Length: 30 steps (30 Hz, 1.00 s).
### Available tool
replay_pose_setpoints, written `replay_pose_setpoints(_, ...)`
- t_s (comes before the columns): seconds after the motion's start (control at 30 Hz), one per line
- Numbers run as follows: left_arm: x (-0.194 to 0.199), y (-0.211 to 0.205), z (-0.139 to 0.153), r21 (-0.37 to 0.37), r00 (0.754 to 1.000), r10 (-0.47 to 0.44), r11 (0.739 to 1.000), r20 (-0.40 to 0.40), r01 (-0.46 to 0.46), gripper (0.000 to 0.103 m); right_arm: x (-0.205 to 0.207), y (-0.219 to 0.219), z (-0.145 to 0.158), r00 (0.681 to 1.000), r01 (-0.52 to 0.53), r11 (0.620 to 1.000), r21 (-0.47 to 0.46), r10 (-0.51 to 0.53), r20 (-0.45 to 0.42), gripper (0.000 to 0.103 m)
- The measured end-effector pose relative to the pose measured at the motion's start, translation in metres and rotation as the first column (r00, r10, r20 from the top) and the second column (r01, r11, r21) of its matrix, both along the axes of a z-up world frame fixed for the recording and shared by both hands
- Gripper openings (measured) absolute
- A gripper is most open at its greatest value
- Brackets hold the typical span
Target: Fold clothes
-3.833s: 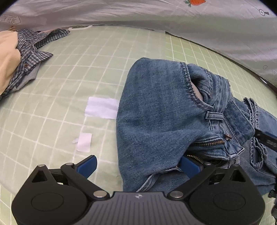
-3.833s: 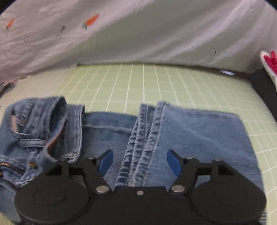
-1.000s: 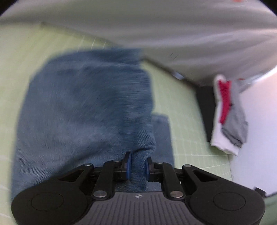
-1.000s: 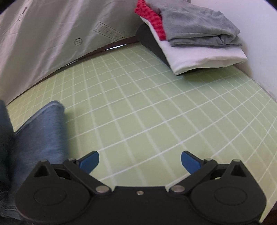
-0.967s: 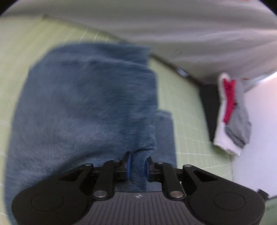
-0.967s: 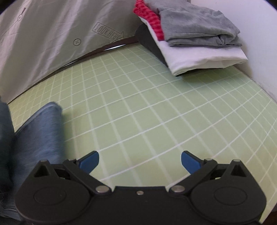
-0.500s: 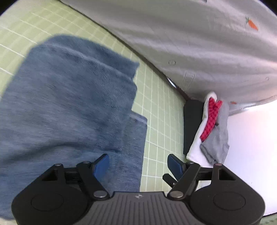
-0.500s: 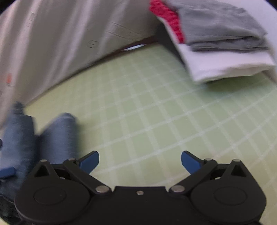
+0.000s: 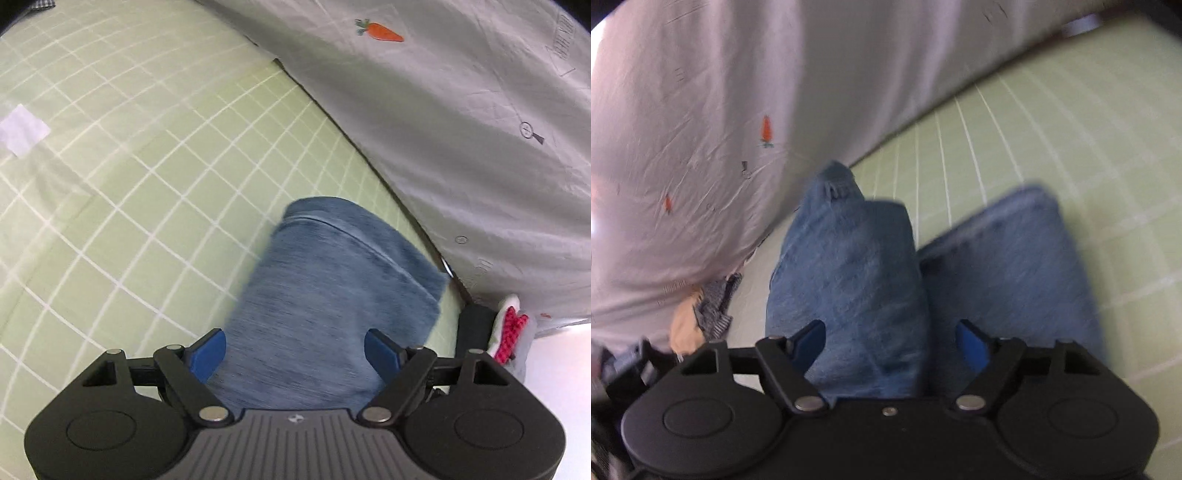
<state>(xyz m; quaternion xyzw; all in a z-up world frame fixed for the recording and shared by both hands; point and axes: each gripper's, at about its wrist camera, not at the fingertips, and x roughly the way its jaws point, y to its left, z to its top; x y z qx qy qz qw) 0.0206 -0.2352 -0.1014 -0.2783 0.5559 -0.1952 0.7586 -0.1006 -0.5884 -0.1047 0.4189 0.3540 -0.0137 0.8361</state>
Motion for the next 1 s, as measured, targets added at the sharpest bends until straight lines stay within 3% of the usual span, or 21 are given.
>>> replay_pose_setpoints(0.07, 0.000, 0.006, -0.006, -0.005, 1.000, 0.000, 1.000, -0.016, 0.000, 0.083, 0.006, 0.005, -0.010, 1.000, 0.003, 0.999, 0.052, -0.002, -0.021, 0.067)
replay_pose_setpoints(0.1, -0.001, 0.009, -0.007, -0.013, 1.000, -0.006, 1.000, -0.023, 0.006, 0.083, 0.008, 0.008, -0.015, 1.000, 0.005, 0.997, 0.078, -0.003, -0.031, 0.056)
replay_pose_setpoints(0.17, -0.002, 0.013, -0.012, -0.019, 0.999, -0.026, 1.000, -0.038, 0.025, 0.083, 0.012, 0.015, -0.015, 1.000, 0.001, 0.994, 0.109, 0.002, -0.022, 0.048)
replay_pose_setpoints(0.23, 0.000, 0.011, -0.015, -0.007, 0.998, -0.048, 0.999, -0.043, 0.048, 0.083, 0.009, 0.019, -0.012, 1.000, -0.005, 0.993, 0.114, 0.002, 0.022, 0.025)
replay_pose_setpoints(0.27, 0.001, 0.010, -0.016, -0.007, 0.997, -0.059, 0.998, -0.042, 0.059, 0.083, 0.005, 0.019, -0.012, 0.998, 0.004, 0.989, 0.149, -0.013, 0.062, 0.020)
replay_pose_setpoints(0.33, 0.003, 0.007, -0.017, -0.025, 0.996, -0.081, 0.996, -0.034, 0.081, 0.083, -0.005, 0.014, -0.014, 0.991, 0.030, 0.965, 0.259, -0.063, 0.122, 0.016)
replay_pose_setpoints(0.53, 0.000, -0.013, -0.004, -0.019, 0.980, -0.187, 0.982, 0.062, 0.188, 0.083, -0.050, -0.007, 0.007, 0.956, 0.136, 0.925, 0.354, -0.217, 0.199, 0.015)
replay_pose_setpoints(0.6, 0.000, -0.023, -0.002, 0.026, 0.969, -0.230, 0.973, 0.084, 0.229, 0.083, -0.061, -0.019, 0.013, 0.961, 0.183, 0.948, 0.260, -0.228, 0.155, 0.015)
replay_pose_setpoints(0.63, -0.002, -0.028, -0.004, 0.049, 0.965, -0.250, 0.968, 0.085, 0.247, 0.083, -0.066, -0.024, 0.015, 0.963, 0.205, 0.956, 0.208, -0.234, 0.131, 0.019)
replay_pose_setpoints(0.67, -0.003, -0.032, -0.006, 0.073, 0.959, -0.270, 0.962, 0.084, 0.264, 0.083, -0.064, -0.026, 0.017, 0.972, 0.223, 0.970, 0.097, -0.229, 0.053, 0.025)
replay_pose_setpoints(0.73, -0.005, -0.042, -0.011, 0.118, 0.949, -0.307, 0.947, 0.071, 0.297, 0.083, -0.060, -0.028, 0.019, 0.966, 0.226, 0.966, -0.127, -0.239, -0.098, 0.051)
replay_pose_setpoints(0.77, -0.006, -0.045, -0.013, 0.139, 0.944, -0.324, 0.940, 0.070, 0.312, 0.083, -0.060, -0.027, 0.018, 0.964, 0.225, 0.958, -0.177, -0.246, -0.104, 0.057)
replay_pose_setpoints(0.83, -0.008, -0.054, -0.018, 0.183, 0.930, -0.359, 0.922, 0.076, 0.341, 0.083, -0.061, -0.026, 0.018, 0.964, 0.236, 0.955, -0.177, -0.253, -0.079, 0.083)
replay_pose_setpoints(0.9, -0.009, -0.059, -0.024, 0.207, 0.919, -0.387, 0.908, 0.074, 0.365, 0.085, -0.060, -0.025, 0.014, 0.966, 0.234, 0.957, -0.173, -0.249, -0.070, 0.089)
replay_pose_setpoints(1.0, -0.006, -0.064, -0.029, 0.204, 0.909, -0.411, 0.897, 0.068, 0.391, 0.087, -0.059, -0.022, 0.002, 0.971, 0.201, 0.963, -0.180, -0.220, -0.094, 0.091)
